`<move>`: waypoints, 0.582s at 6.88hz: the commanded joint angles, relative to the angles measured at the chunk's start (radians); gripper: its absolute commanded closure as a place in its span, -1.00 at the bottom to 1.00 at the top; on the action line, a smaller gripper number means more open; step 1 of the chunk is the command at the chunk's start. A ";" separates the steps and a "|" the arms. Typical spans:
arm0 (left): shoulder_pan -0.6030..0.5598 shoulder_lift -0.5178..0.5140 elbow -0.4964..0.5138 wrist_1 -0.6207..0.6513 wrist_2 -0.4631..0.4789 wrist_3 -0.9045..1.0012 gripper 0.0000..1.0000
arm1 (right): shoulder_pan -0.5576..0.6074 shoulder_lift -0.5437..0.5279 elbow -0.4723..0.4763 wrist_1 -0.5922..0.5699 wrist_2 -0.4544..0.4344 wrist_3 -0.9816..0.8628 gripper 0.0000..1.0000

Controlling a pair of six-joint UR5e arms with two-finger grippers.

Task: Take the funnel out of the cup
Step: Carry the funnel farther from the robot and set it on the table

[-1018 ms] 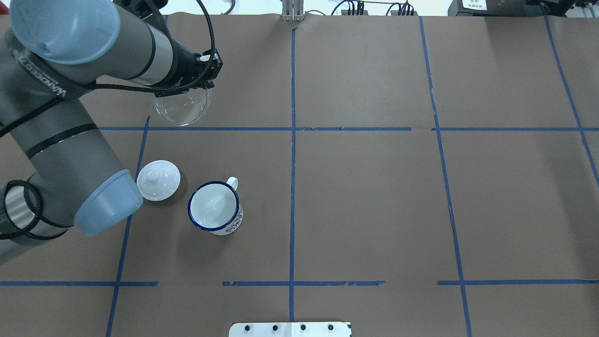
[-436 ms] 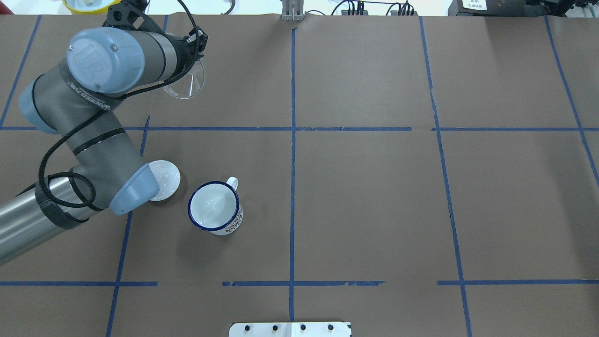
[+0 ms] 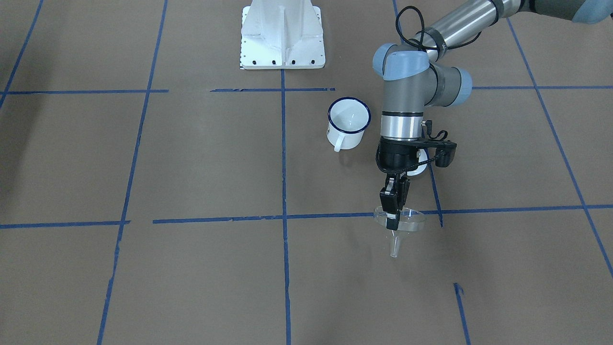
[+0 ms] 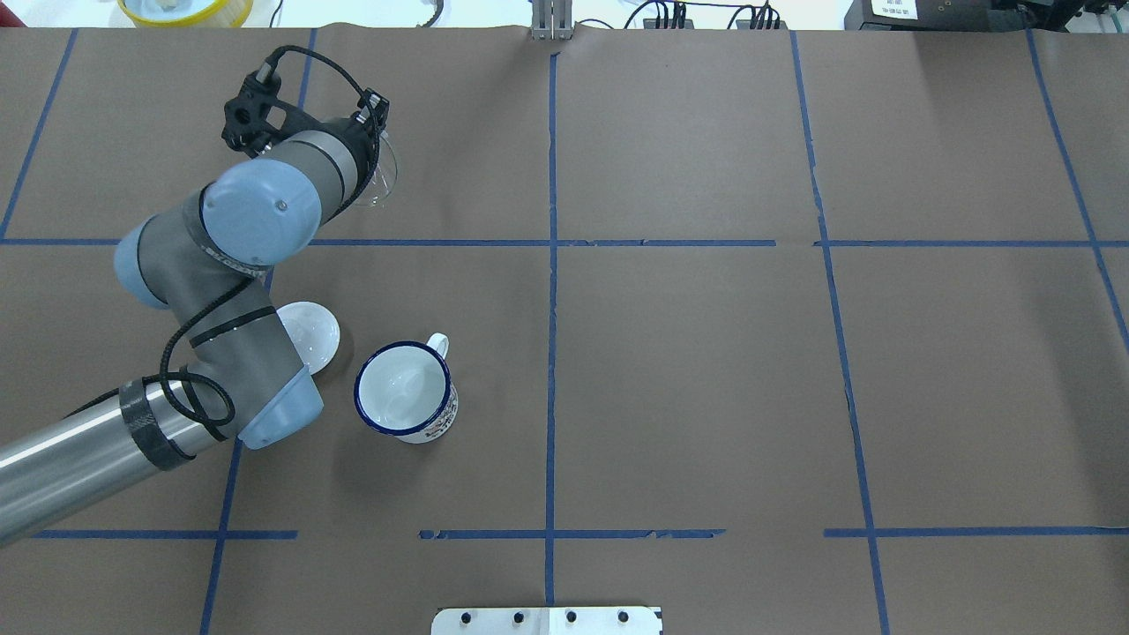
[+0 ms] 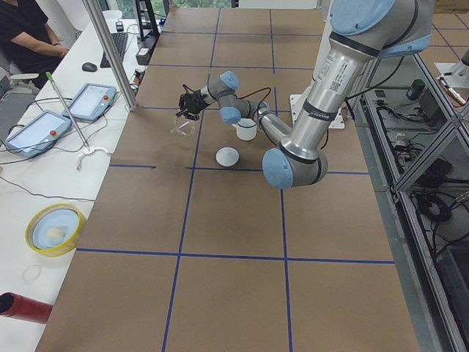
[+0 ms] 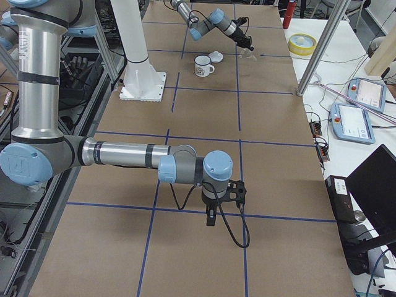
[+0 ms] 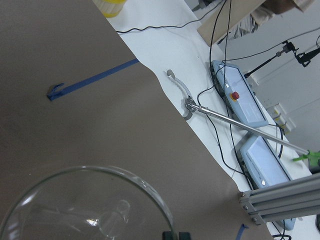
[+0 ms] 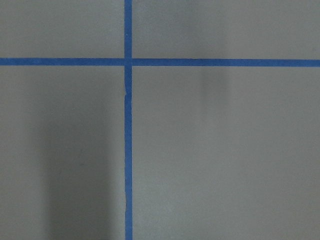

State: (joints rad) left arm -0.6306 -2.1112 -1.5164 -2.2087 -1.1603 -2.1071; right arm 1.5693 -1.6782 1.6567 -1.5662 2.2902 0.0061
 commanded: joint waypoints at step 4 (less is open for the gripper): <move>0.042 -0.006 0.179 -0.189 0.148 -0.070 1.00 | 0.000 0.000 0.000 0.000 0.000 0.000 -1.00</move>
State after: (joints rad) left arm -0.5887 -2.1166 -1.3549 -2.3735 -1.0180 -2.1770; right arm 1.5693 -1.6782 1.6567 -1.5662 2.2902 0.0062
